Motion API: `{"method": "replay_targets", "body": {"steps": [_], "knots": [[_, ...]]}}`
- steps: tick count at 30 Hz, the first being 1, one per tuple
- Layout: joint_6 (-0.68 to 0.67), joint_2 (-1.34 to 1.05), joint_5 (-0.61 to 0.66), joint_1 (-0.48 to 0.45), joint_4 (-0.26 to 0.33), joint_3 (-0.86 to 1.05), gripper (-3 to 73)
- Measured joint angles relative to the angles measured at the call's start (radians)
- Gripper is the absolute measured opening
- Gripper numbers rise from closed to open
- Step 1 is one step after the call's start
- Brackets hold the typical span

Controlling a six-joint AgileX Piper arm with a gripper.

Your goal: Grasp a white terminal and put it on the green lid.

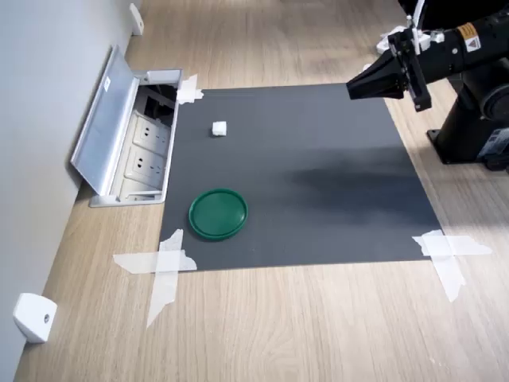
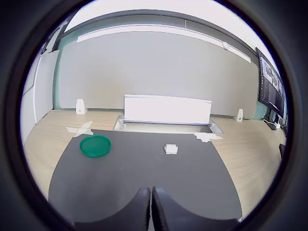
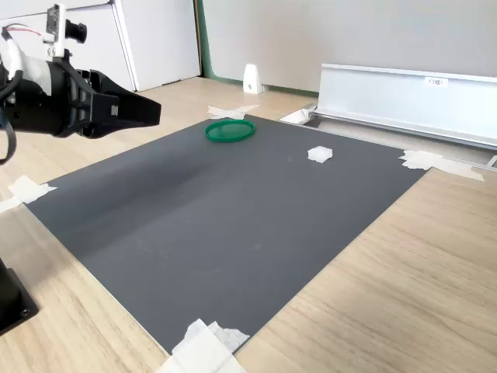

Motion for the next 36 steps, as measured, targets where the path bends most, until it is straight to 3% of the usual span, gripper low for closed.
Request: {"method": "replay_targets", "body": {"steps": [26, 36], "knots": [[0.0, 0.0, 0.005, 0.0, 0.0, -0.004, -0.9], [-0.013, 0.225, 0.212, 0.0, 0.001, -0.285, -0.9]]}}
